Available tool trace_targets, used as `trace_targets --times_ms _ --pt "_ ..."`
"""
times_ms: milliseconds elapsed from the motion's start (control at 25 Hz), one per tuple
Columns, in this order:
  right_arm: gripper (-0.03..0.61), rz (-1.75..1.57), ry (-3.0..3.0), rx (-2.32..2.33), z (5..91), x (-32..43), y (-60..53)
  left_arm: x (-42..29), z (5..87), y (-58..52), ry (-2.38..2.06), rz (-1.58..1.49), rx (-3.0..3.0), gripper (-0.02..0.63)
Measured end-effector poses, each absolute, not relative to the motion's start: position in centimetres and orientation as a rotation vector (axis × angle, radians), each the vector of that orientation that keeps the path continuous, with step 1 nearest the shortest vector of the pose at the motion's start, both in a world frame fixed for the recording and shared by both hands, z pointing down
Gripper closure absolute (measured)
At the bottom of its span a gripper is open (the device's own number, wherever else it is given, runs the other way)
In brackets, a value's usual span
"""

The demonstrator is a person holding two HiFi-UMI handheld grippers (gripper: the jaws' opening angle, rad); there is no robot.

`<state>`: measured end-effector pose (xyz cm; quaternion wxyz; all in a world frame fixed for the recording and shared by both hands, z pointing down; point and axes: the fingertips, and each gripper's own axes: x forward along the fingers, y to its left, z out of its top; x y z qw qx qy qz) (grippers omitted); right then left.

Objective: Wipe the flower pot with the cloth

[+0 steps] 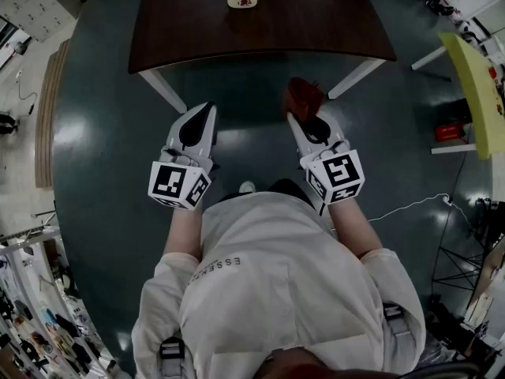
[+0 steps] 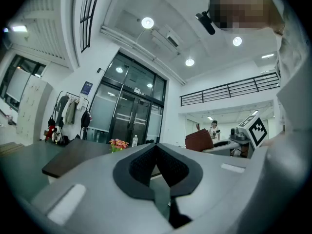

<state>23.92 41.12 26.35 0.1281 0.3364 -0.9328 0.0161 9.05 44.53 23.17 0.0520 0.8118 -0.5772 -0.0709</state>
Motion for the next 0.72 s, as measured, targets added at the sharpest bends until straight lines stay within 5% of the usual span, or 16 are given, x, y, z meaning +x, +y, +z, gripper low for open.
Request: trace_targets --times_ms 720 --pt "0.526 0.056 -2.673 0.955 27.4 22.0 39.0 7.6 24.5 42.5 -1.725 -0.196 2.453 0.597"
